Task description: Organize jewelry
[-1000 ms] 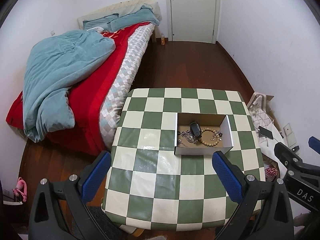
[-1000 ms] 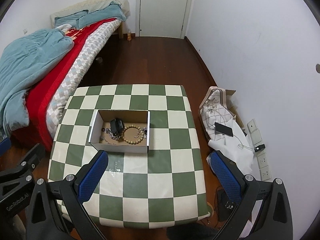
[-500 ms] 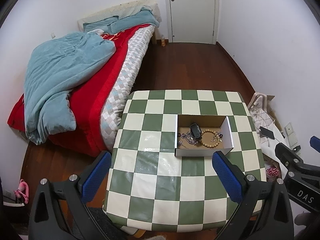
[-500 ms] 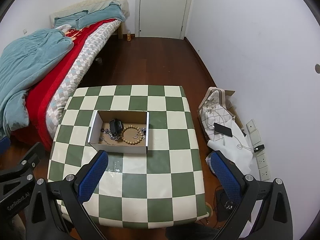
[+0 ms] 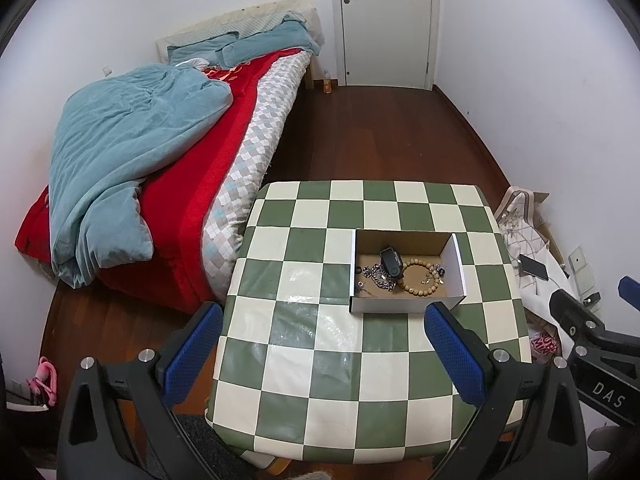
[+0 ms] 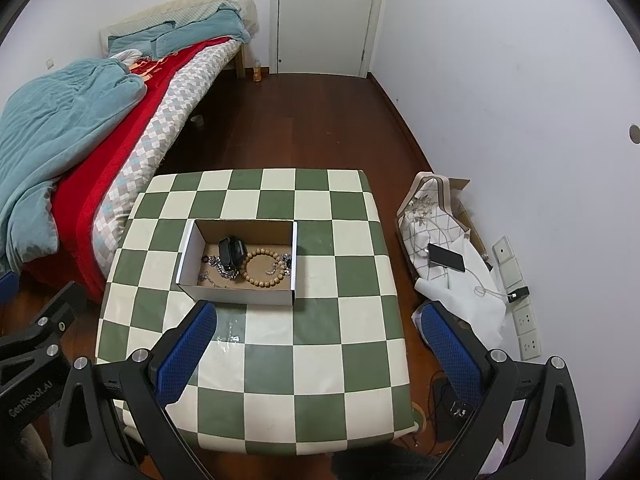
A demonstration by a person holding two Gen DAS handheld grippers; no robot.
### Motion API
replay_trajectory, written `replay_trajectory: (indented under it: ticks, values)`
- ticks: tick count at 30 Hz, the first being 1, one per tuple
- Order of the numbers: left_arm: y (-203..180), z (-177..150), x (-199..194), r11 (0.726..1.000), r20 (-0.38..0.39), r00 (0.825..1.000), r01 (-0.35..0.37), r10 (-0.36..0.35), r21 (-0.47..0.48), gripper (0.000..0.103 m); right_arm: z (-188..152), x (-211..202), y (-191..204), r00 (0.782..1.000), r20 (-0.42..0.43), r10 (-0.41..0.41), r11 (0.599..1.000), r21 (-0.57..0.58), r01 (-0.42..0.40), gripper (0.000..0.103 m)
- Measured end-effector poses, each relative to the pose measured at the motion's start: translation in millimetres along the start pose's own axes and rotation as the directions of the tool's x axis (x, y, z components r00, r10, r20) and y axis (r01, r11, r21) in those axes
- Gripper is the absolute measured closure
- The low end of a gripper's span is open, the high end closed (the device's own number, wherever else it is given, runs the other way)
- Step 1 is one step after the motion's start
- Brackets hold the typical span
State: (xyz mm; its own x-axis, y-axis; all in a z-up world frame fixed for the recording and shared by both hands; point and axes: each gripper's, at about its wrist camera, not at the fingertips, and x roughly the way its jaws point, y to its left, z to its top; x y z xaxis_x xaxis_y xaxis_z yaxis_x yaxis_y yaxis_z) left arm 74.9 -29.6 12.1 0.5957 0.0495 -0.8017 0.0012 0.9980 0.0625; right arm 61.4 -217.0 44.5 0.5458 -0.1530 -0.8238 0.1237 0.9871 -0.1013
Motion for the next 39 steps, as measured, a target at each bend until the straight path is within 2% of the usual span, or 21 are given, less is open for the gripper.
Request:
replay_trajectory:
  ticks: [39]
  values:
    - [-0.1, 8.5, -13.5, 1.0, 0.024, 1.0, -0.008, 0.008, -0.006, 0.0, 0.6, -8.1, 2.5, 1.0, 0.008, 0.004, 1.0, -0.004, -0.004, 0.0]
